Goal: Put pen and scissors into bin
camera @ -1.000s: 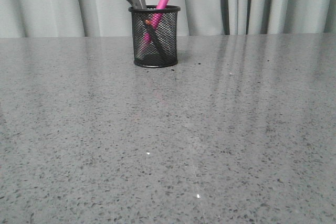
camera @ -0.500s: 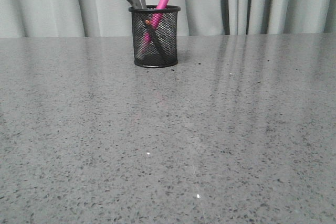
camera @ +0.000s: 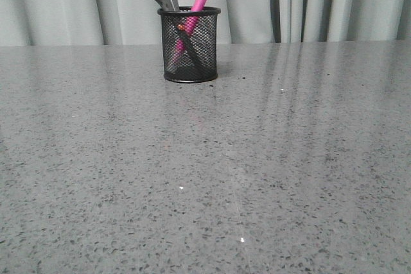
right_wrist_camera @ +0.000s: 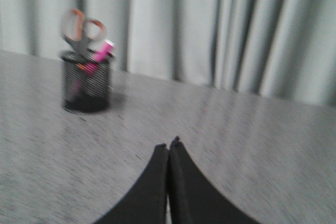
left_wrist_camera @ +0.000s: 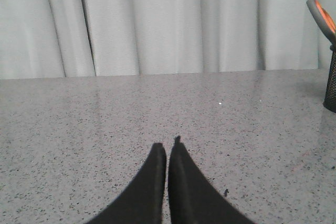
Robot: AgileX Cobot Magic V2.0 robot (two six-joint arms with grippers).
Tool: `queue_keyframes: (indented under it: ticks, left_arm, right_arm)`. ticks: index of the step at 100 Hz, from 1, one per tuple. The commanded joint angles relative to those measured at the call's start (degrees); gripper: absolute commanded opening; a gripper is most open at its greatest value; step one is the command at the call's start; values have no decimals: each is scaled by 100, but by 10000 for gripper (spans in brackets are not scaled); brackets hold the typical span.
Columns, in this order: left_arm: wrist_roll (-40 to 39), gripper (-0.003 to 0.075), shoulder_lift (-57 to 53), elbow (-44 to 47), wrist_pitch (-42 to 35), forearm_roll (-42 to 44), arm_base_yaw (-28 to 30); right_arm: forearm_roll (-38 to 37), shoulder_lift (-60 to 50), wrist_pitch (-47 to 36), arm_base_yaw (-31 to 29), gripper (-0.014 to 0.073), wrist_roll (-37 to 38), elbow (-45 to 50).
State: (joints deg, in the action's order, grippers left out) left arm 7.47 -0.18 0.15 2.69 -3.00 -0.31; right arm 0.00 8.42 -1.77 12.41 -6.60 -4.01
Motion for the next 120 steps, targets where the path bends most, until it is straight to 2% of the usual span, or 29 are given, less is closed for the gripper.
queue_keyframes:
  ticks: [1, 14, 25, 38, 120]
  left_arm:
    - [-63, -19, -194, 249, -390, -24, -35]
    - [-63, -19, -194, 249, -390, -24, -35]
    - [-63, -19, -194, 249, -390, -24, -35]
    - [-63, -19, -194, 249, -390, -24, -35]
    - [-63, -19, -181, 249, -390, -24, -35]
  right_arm:
    - [50, 39, -343, -473, -58, 41, 54]
    - [182, -8, -279, -1016, -58, 41, 325]
    - [182, -392, -249, -1212, -58, 41, 549]
    - [182, -1061, 702, -1373, -58, 41, 539]
    - [148, -1019, 922, -1376, -58, 41, 540]
